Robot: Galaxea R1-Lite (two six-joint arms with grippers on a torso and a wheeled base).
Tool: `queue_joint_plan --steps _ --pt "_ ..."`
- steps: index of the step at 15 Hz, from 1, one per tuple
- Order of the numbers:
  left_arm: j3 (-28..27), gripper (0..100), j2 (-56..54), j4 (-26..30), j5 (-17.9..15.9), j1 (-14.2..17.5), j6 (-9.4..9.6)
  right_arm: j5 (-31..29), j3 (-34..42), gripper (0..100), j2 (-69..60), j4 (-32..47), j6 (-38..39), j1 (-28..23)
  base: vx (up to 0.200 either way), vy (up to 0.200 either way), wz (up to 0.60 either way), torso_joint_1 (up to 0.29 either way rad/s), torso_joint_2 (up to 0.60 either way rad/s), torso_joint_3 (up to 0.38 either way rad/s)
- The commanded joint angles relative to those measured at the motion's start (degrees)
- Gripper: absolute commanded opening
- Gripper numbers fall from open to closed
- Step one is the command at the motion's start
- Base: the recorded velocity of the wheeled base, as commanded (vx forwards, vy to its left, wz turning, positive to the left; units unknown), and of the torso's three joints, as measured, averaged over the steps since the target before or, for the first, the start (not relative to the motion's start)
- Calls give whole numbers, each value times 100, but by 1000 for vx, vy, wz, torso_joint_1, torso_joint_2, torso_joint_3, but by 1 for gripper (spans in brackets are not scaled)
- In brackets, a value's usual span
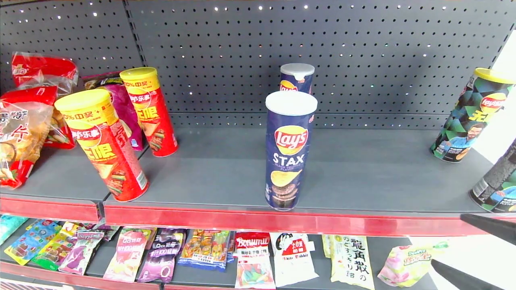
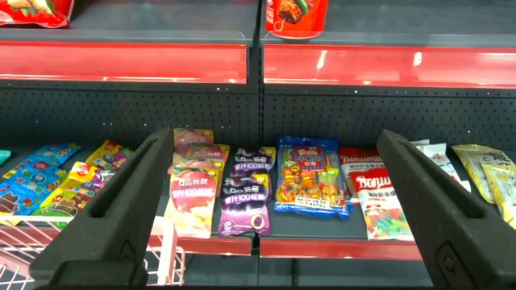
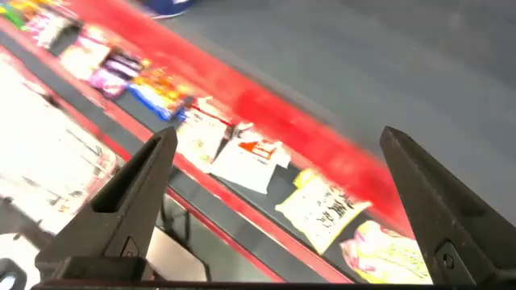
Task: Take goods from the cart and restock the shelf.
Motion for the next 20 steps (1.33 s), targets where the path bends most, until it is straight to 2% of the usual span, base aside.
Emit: queue_joint_plan --steps 1,3,5,6,7,8,10,11,12,13,15,17,20 --pt "0 100 0 0 0 1 -4 639 879 100 -1737 23 -37 -910 0 0 0 0 0 0" --pt "0 100 0 0 0 1 -4 885 1239 100 -2247 23 -2 -1368 0 0 0 0 0 0" --pt "0 100 0 0 0 1 -4 885 1722 100 -2757 23 -10 -1719 0 0 0 0 0 0" --pt "0 100 0 0 0 1 -4 867 1766 100 -3003 216 -10 -1921 0 0 0 0 0 0" --pt "0 100 0 0 0 1 -4 850 1766 100 -3355 735 -10 -2000 0 0 0 0 0 0" --pt "0 100 0 0 0 1 -4 867 1722 100 -3680 972 121 -1974 0 0 0 0 0 0" --pt "0 100 0 0 0 1 -4 823 1722 100 -3908 919 192 -1869 0 0 0 0 0 0" --pt "0 100 0 0 0 1 -13 296 1766 100 -3900 788 324 -1877 0 0 0 0 0 0" --pt "0 100 0 0 0 1 -4 -574 1766 100 -3900 928 579 -1877 0 0 0 0 0 0" --pt "0 100 0 0 0 1 -4 -864 1766 100 -3900 1086 974 -1869 0 0 0 0 0 0" --pt "0 100 0 0 0 1 -4 -794 1766 100 -3900 1122 1000 -1869 0 0 0 0 0 0" --pt "0 100 0 0 0 1 -4 -311 1766 100 -3891 1130 737 -1789 0 0 0 0 0 0" --pt "0 100 0 0 0 1 -4 -399 1766 100 -3900 1122 745 -1719 0 0 0 0 0 0"
